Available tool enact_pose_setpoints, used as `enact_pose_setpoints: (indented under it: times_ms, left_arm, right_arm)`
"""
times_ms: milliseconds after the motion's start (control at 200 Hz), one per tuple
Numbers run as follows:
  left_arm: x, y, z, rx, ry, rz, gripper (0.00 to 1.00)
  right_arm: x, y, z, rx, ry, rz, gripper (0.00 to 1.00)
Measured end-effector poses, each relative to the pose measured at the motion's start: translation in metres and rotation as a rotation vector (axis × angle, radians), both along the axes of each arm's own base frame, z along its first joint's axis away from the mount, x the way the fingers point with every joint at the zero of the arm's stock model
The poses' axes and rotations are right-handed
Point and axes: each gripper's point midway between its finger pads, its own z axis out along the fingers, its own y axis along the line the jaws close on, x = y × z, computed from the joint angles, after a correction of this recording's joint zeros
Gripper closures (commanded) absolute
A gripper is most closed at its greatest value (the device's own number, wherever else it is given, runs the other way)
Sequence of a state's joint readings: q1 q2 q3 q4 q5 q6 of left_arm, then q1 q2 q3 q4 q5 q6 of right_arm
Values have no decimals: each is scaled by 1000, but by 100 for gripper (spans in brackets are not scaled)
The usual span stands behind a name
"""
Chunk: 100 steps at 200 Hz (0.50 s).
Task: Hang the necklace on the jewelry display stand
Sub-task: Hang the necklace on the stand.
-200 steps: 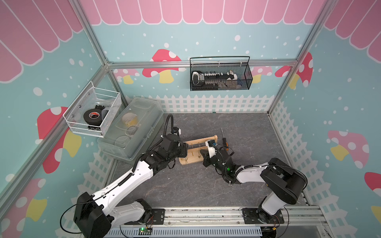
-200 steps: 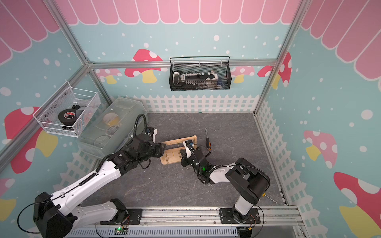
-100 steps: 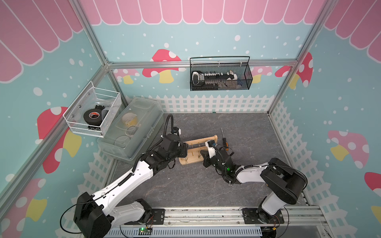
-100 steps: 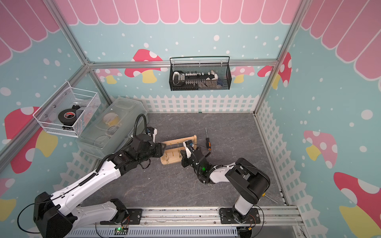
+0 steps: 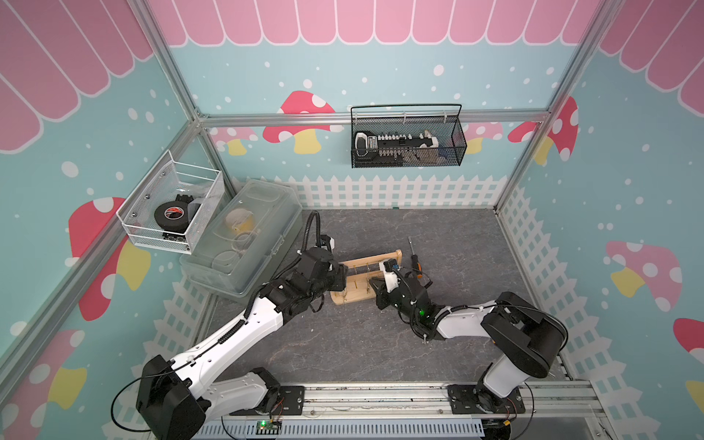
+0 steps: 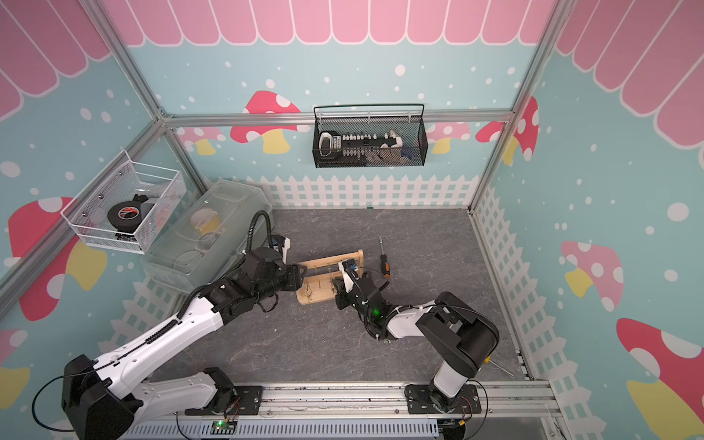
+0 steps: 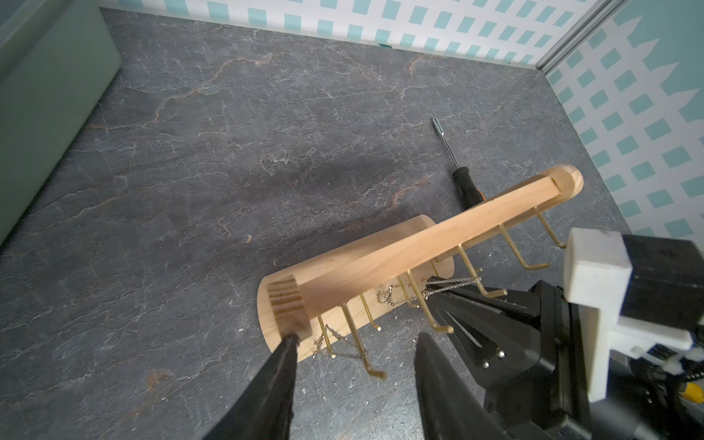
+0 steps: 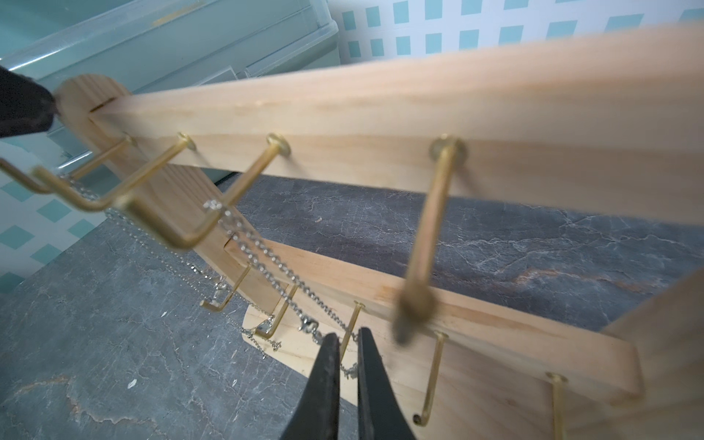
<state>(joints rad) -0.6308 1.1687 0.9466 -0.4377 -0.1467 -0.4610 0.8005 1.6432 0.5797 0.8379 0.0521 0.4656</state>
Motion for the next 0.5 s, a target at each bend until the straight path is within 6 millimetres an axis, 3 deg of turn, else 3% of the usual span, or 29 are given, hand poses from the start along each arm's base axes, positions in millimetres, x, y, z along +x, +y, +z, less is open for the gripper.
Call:
enact_pose_setpoints:
  times_ms: [235,500]
  left_arm:
    - [0,0,0,0,0,0,50]
    - [0,0,0,0,0,-1,50]
  right_arm:
    - [-1,-1,2,2,-3,0,85]
    - [-7,-9,17,18,-22,-6,83]
